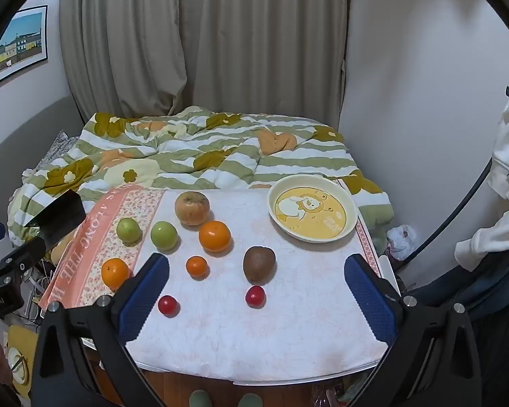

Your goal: Organize fruits

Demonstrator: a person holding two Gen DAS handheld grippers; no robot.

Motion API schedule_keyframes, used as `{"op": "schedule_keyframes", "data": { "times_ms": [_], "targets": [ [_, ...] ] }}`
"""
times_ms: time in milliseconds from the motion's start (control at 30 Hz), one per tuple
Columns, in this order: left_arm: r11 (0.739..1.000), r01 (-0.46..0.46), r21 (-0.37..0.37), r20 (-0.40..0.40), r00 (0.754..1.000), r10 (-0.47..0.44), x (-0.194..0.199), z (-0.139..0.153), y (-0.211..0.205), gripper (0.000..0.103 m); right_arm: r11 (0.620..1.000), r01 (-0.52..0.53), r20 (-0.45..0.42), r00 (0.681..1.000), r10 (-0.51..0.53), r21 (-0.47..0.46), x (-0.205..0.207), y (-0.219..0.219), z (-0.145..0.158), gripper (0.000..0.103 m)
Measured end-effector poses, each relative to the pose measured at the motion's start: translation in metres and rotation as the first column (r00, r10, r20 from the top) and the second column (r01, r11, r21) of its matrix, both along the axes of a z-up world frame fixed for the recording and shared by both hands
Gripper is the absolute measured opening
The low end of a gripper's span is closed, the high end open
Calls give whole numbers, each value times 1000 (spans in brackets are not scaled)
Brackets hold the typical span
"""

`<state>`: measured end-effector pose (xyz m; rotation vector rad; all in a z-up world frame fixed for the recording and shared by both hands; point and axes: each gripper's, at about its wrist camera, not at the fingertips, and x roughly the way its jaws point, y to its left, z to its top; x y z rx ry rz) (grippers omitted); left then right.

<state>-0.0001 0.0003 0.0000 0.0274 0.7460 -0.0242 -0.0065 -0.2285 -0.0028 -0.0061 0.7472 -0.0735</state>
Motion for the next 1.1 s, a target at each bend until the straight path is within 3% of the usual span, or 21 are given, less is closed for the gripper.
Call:
{"op": "schedule_keyframes", "data": {
  "times_ms": [1100],
  "targets": [
    [1000,20,22,22,1000,-20,12,3,-3,103,1000,0,-2,1000,0,0,7,1,-2,102]
  ]
}}
